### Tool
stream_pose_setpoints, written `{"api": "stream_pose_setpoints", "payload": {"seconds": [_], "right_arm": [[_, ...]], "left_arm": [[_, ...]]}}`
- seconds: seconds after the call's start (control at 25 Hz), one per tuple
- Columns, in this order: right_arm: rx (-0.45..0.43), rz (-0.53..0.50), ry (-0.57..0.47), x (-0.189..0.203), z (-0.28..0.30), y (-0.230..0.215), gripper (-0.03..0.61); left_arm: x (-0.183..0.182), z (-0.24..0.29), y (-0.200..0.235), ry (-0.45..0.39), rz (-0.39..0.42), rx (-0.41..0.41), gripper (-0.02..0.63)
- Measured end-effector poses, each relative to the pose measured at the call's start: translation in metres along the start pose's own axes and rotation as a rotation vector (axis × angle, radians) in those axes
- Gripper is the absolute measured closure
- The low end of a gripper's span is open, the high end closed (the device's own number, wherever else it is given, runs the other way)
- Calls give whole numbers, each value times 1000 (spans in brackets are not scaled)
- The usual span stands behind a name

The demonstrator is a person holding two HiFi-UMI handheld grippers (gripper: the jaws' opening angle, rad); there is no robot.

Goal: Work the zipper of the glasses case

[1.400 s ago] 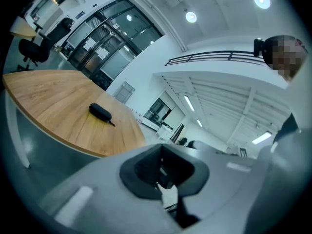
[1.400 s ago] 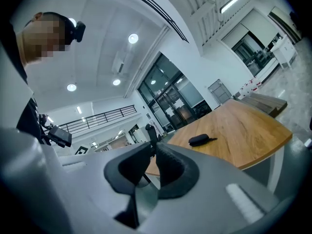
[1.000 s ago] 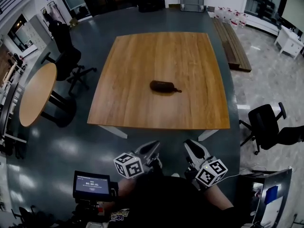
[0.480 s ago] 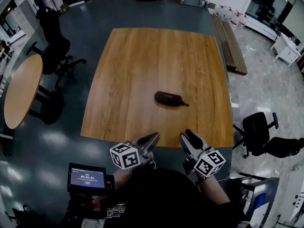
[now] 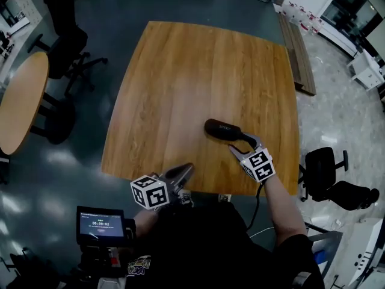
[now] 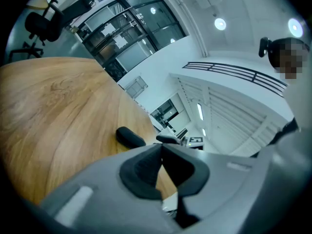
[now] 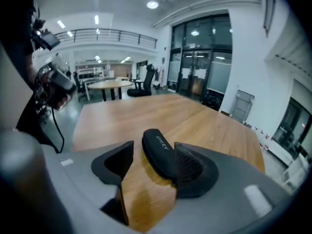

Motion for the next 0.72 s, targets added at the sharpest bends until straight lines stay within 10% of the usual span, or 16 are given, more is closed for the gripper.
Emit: {"api": "stream_pose_setpoints", "payload": {"seconds": [0.32, 0.72], "right_arm": [[-380, -21, 268, 9, 76, -39, 183], [-390, -401, 341, 12, 118, -11, 230]], "left_arm": [[2, -7, 8, -60, -37, -130, 614], [-4, -29, 12, -146, -71, -262, 614]]}}
Point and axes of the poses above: the fingertips, and each gripper's own axes: z forward along the fingers, y to its left, x out of its underside, the point moved 6 cm from there along -z, backward along the fingers, and after that the axes turned 3 degrees about z, right-handed, at the moved point
